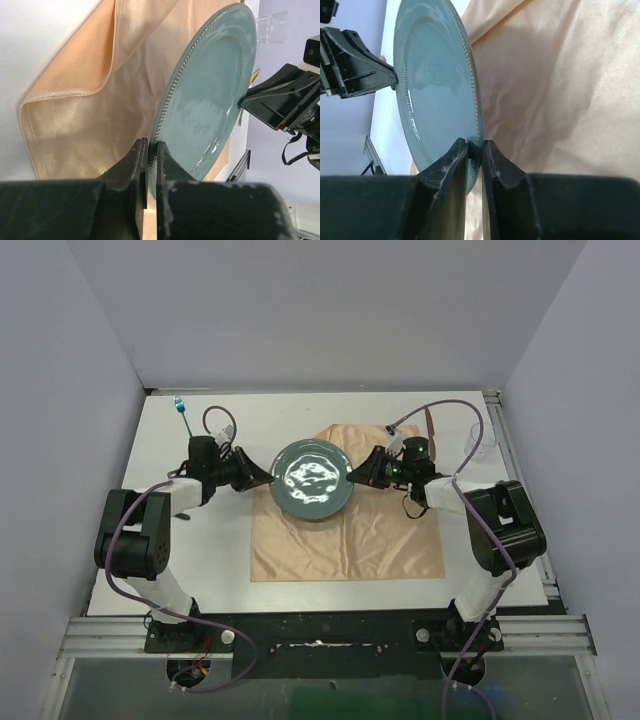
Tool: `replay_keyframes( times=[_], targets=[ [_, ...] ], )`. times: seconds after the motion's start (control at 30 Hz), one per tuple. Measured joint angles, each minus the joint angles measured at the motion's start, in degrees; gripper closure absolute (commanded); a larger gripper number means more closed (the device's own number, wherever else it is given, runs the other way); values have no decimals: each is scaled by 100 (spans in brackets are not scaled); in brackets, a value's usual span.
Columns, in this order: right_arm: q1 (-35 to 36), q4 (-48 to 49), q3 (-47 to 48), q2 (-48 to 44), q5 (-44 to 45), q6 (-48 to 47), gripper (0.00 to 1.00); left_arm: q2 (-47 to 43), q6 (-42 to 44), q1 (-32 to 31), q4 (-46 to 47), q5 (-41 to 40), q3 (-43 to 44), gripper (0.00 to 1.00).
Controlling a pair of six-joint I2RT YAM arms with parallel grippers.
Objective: Set the dinner table for one person
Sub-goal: Place the plate on the napkin.
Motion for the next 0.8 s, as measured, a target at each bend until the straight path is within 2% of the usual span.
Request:
replay_keyframes(
  times=[0.27,0.47,0.8],
  targets=[
    [-22,-658,-79,-466,358,-221,100,52,-61,-247,39,-111,42,100],
    [-48,-1250,-96,-973,710,-516,100,470,-212,-505,160,-136,188,100],
    [-205,-1047,-966,-1200,911,-365,100,793,-254,-890,173,-343,313,100]
  ],
)
